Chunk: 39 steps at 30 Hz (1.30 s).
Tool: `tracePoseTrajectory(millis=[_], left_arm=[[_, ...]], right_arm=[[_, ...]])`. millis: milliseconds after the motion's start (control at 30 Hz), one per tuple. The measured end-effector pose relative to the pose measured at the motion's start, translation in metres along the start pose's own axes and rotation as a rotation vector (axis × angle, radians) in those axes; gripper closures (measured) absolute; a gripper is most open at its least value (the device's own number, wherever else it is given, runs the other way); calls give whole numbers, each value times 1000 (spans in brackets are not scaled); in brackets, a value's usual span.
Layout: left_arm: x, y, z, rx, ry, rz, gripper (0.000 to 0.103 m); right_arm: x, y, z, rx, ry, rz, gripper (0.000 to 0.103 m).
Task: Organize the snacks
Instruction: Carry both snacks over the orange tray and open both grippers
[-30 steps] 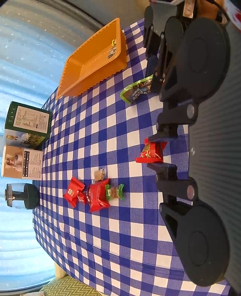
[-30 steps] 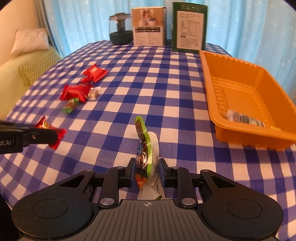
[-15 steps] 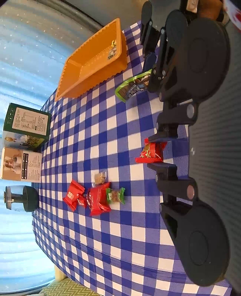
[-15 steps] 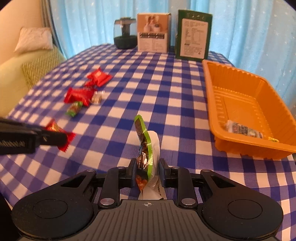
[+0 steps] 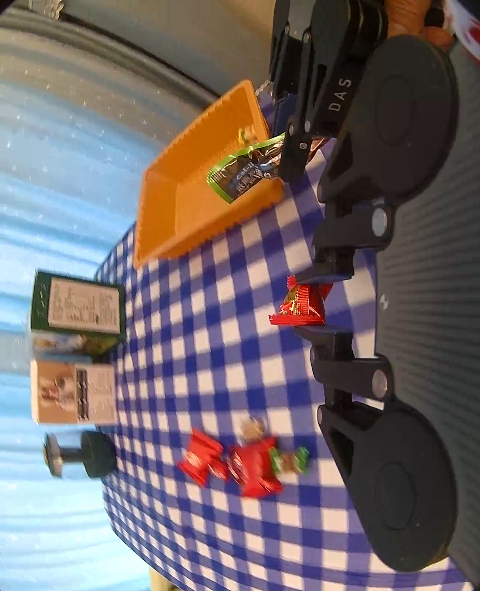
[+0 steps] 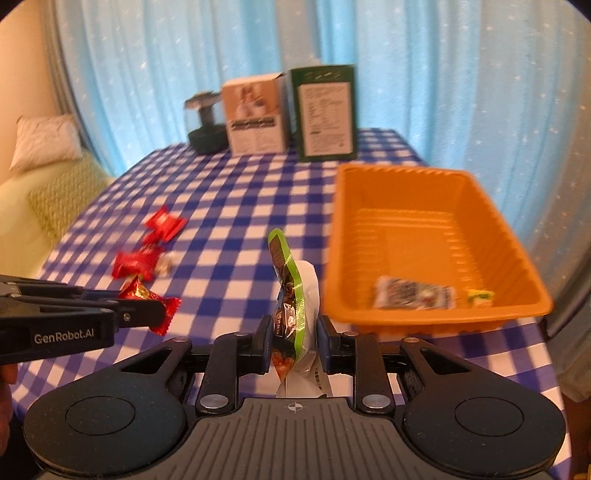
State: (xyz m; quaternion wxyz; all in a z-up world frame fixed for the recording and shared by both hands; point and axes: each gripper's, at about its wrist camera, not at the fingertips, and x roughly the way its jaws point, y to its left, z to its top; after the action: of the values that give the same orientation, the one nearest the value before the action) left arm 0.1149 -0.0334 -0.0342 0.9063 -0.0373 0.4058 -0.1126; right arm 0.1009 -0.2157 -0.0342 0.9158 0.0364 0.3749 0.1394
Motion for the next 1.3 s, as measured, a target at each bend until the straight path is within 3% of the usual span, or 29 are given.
tracePoseTrajectory(millis=[367,667,767,867,1300], left_arm=[[37,-76,45,120,-16,-100,83],[70,-110,66,167,-8,-123,83],[81,-116,67,173,3,-121,82],[91,-118,69,176,10,-117,68],[68,-83,40,120,-2,-39,66]], right_arm=[[-14,-72,30,89,-69,-99,78],[-10,-114,44,141,-88,-125,78],[-9,-122,45,161,-89,-123,78],[-9,-127,43,179,-88,-121,78],[-2,-135,45,218,-72,-112,78]])
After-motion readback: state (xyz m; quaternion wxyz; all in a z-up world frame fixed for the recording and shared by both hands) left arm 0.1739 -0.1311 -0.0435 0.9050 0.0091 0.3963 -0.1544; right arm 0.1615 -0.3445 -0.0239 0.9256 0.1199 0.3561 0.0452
